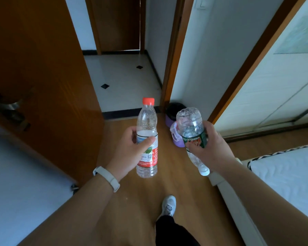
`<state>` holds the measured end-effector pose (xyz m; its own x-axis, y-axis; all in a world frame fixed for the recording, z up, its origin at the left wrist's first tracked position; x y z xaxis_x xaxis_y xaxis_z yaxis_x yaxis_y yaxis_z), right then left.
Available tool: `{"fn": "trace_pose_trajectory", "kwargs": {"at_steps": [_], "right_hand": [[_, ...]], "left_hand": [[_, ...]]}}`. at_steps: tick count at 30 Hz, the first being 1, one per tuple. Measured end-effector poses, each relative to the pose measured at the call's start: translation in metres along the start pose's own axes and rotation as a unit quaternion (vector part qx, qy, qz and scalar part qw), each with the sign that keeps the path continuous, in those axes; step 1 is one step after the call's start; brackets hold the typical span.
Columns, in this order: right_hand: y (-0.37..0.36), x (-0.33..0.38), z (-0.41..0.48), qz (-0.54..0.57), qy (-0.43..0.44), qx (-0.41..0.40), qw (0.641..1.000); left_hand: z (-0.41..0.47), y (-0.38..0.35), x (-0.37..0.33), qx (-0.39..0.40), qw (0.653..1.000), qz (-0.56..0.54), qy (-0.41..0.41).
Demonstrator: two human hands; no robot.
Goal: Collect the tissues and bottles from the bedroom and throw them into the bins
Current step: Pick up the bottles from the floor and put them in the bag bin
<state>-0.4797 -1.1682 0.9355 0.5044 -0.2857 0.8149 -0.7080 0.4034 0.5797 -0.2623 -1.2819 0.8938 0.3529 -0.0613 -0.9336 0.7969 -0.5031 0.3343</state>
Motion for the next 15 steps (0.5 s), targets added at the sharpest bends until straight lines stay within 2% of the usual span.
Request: {"fn": "trace_pose_trajectory", "kwargs": {"at_steps": [7,15], "right_hand": [[0.009,-0.037,0.114,0.047,-0.025,-0.001,0.999],[0.093,-0.086,0.232,0.089,-0.025,-0.035,0.995]], "left_hand": [[0.1,-0.029,-0.02,0.003,0.999,0.046,0.014],[0.23,-0.117,-0.088,0.014,0.999,0.029,-0.014]]}}
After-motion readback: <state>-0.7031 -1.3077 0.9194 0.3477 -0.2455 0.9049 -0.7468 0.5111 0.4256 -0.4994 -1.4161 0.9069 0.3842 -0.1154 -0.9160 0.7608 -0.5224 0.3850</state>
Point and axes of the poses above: each hand's wrist, its own z-axis towards the middle knuckle, its own y-axis out of the back of the hand, x = y × z, the point moved 5 cm from there along z, towards the middle knuckle, and after that the axes turned 15 degrees about z, right-handed, at the moved point
